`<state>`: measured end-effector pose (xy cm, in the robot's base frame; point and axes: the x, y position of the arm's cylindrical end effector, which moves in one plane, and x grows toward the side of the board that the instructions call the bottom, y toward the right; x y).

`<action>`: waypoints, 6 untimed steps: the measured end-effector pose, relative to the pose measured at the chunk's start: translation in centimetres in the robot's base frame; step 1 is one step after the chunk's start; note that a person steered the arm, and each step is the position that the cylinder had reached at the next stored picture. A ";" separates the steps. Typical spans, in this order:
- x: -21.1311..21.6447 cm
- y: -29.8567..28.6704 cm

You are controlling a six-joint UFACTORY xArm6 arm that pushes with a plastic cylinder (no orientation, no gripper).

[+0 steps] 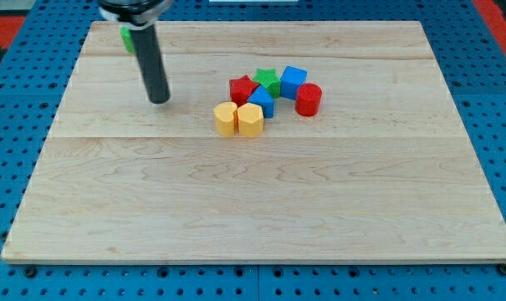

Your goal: Keep the yellow heart at the bottom of the red star

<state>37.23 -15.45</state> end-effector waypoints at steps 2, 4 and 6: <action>9.0 5.5; 4.7 10.1; 5.0 15.2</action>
